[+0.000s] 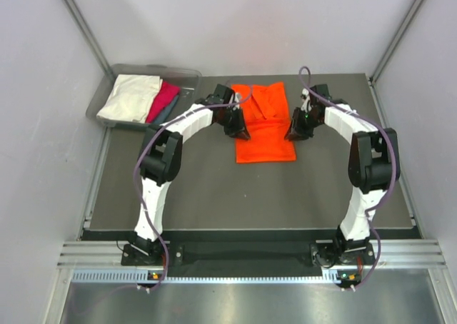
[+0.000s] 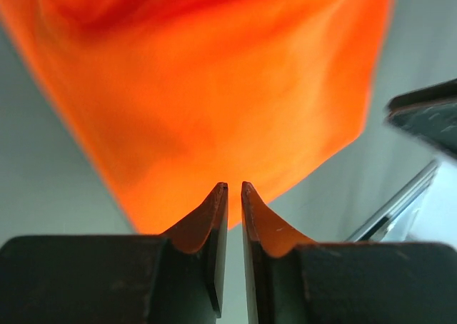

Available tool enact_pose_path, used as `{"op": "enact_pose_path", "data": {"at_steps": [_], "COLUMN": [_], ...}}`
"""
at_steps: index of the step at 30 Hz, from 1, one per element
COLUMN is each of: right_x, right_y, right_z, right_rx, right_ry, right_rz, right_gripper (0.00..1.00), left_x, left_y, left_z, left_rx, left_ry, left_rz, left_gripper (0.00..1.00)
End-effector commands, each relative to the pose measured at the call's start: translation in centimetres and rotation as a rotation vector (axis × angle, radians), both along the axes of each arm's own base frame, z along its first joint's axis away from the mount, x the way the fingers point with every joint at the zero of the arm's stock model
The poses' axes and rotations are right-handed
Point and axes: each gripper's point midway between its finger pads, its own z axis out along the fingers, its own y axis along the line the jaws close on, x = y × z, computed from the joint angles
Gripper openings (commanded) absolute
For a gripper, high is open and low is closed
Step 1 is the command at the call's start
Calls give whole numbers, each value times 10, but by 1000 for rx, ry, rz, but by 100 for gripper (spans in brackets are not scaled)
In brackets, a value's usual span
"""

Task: Fold and stack the t-shirts
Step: Fold the tshirt

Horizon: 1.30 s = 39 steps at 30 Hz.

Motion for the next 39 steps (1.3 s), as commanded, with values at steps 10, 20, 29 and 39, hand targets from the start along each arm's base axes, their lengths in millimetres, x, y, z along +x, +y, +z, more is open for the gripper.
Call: {"op": "enact_pose_path", "data": {"at_steps": [10,20,29,39], "right_x": [118,149,93,-19], "right_y": [26,-27,-80,-34], "right_z": [0,0,61,9], "right_rx": [167,130,-30,273], "right_ry": [-105,-105,-162,-70], "right_rz": [-52,-120,-129,-279], "right_gripper": [29,41,76,81], "left_x": [110,138,70,-39], "left_y": [-7,14,49,51], "left_z": [-22,3,66,38], "left_rx": [-151,-176,-54,-113], "left_ry": [-40,-87,-151,-35], "left_rz": [157,205,158,443], "left_gripper": [18,22,37,57]}}
